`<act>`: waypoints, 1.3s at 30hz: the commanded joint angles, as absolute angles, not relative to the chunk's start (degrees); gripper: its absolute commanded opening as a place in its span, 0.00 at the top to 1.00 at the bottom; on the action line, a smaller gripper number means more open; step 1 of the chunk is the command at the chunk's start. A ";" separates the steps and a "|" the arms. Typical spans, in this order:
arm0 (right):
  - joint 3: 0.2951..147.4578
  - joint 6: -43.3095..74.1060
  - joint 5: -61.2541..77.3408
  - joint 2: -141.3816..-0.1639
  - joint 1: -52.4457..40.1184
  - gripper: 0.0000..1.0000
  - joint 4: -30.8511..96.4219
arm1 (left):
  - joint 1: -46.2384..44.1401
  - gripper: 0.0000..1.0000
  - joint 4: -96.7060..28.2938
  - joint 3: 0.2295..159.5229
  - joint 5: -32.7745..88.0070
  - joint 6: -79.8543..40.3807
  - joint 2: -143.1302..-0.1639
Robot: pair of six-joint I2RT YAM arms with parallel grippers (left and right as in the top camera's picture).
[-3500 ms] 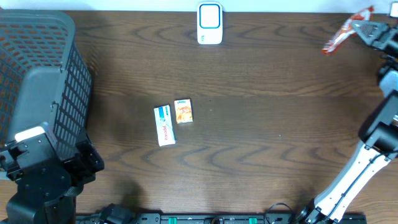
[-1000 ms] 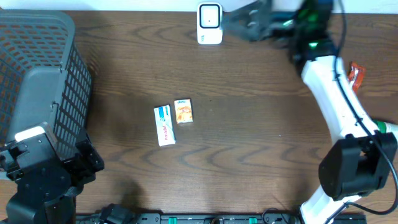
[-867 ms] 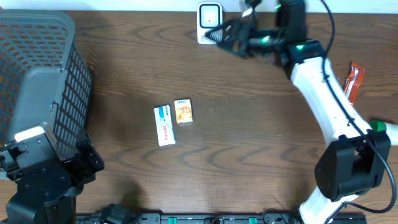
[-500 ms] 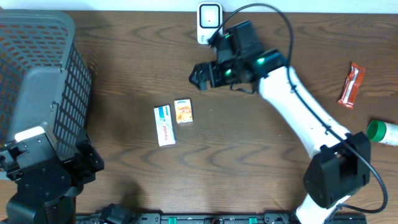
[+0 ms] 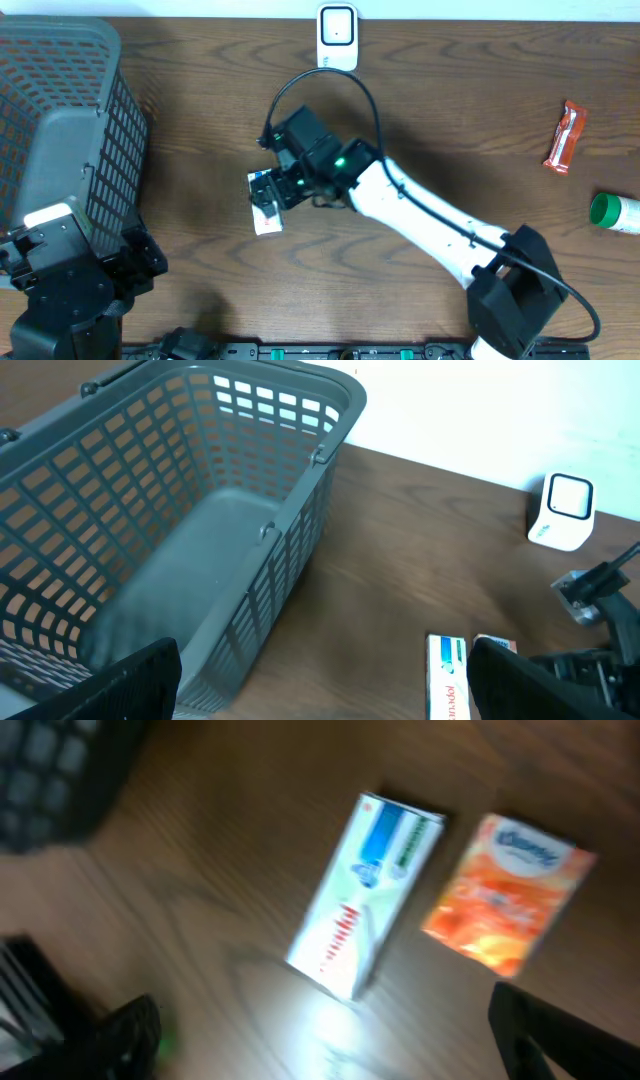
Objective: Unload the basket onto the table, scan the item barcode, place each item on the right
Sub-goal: 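Move the right gripper left over the Kleenex pack, then grasp the orange Kleenex tissue pack with the right gripper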
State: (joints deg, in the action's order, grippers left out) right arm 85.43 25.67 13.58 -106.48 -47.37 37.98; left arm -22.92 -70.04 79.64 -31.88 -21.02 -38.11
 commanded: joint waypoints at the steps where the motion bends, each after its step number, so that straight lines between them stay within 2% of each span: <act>1: 85.41 57.14 7.42 -106.59 -47.07 0.01 40.58 | -22.68 0.09 -69.84 80.12 -32.38 -21.32 -37.98; 3: 85.41 68.36 7.86 -107.11 -46.46 0.01 41.74 | -22.68 0.08 -69.84 80.12 -32.38 -21.32 -37.98; 8: 85.41 91.79 9.54 -109.25 -46.17 0.09 42.44 | -22.68 0.09 -69.84 80.12 -32.38 -21.32 -37.98; 11: 85.41 99.59 8.86 -110.72 -46.13 0.02 42.35 | -22.68 0.09 -69.84 80.12 -32.38 -21.32 -37.98; 21: 85.41 103.98 11.84 -114.85 -45.28 0.01 41.67 | -22.68 0.09 -69.82 80.12 -32.38 -21.34 -37.98; 27: 85.41 96.79 10.63 -114.83 -44.12 0.01 28.99 | -22.68 0.08 -69.84 80.12 -32.38 -21.32 -37.98; 34: 85.41 96.79 10.20 -114.83 -44.07 0.01 24.53 | -22.68 0.09 -69.84 80.12 -32.38 -21.32 -37.98; 36: 85.41 97.95 10.09 -114.83 -44.31 0.01 24.95 | -22.68 0.08 -69.84 80.12 -32.38 -21.32 -37.98; 39: 85.41 106.21 8.32 -114.85 -45.08 0.01 29.06 | -22.68 0.09 -69.82 80.12 -32.38 -21.32 -37.98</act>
State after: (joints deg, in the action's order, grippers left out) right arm 85.32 100.20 10.37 -114.69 -44.62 27.35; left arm -22.92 -70.02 79.64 -31.88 -20.99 -38.11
